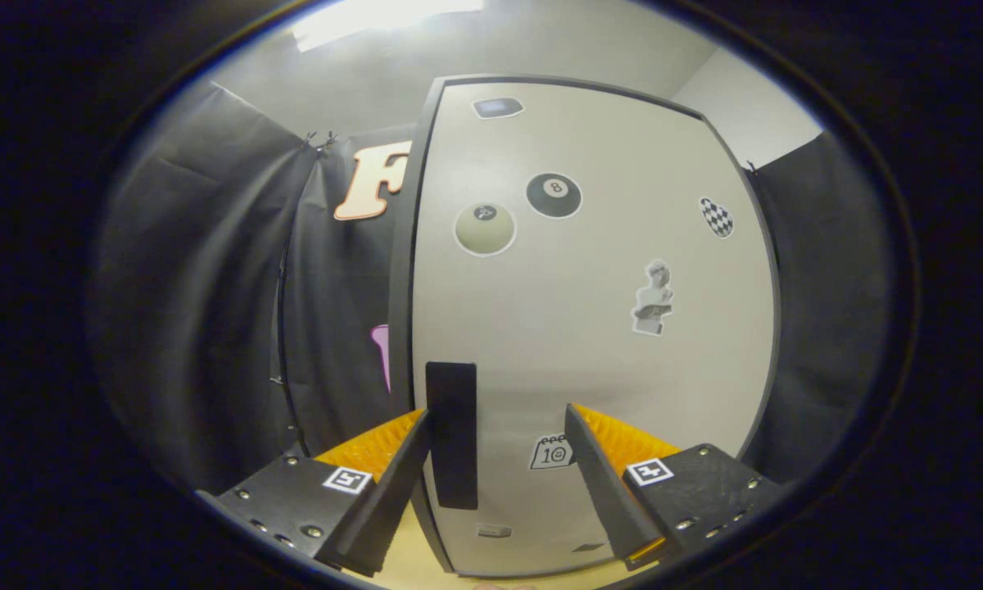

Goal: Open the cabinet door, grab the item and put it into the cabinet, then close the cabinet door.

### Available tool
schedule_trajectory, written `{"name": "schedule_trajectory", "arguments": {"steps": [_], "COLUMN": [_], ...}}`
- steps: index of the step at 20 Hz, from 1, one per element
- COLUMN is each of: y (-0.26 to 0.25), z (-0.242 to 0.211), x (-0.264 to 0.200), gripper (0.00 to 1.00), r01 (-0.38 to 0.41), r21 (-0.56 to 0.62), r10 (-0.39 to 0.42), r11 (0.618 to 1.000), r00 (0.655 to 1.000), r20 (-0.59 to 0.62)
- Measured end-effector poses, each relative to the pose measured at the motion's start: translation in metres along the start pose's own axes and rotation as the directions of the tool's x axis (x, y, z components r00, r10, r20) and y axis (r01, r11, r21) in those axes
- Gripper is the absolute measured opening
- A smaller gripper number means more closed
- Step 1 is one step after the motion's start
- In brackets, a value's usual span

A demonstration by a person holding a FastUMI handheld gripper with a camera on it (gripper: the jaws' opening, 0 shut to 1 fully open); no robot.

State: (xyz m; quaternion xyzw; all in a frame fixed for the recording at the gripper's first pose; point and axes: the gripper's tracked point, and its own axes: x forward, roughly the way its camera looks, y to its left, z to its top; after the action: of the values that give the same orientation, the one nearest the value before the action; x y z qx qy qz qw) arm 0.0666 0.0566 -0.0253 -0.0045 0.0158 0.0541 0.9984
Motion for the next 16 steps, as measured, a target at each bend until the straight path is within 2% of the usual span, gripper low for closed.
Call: {"name": "schedule_trajectory", "arguments": {"steps": [2,4,6,8,10,14,15,16], "y": [0.001,0.004,0.008,0.018,0.02,0.022,0.026,0.024], "z": [-0.001,-0.002,-0.002,-0.008,-0.006,-0.015,-0.018,-0.013], "x": [0.0,0.0,0.004,-0.001,-0.002,-0.002,-0.002,-0.016], "gripper": [0.97,0.88,0.85,0.61,0.37,0.37,0.37,0.37], "r01": [-0.001,-0.003,-0.015,-0.04,-0.028,-0.033,-0.064,-0.045], "r21": [0.011,0.016,0.013,0.032,0.009,-0.061,-0.072,-0.045], "r10": [0.001,0.003,0.015,0.041,0.028,0.033,0.063,0.045], "r11": [1.0,1.0,1.0,0.999,1.0,0.998,0.995,0.998], "r00": [1.0,1.0,1.0,0.999,1.0,0.999,0.998,0.999], "r20": [-0.004,-0.007,0.0,-0.018,-0.004,-0.007,-0.01,-0.001]}}
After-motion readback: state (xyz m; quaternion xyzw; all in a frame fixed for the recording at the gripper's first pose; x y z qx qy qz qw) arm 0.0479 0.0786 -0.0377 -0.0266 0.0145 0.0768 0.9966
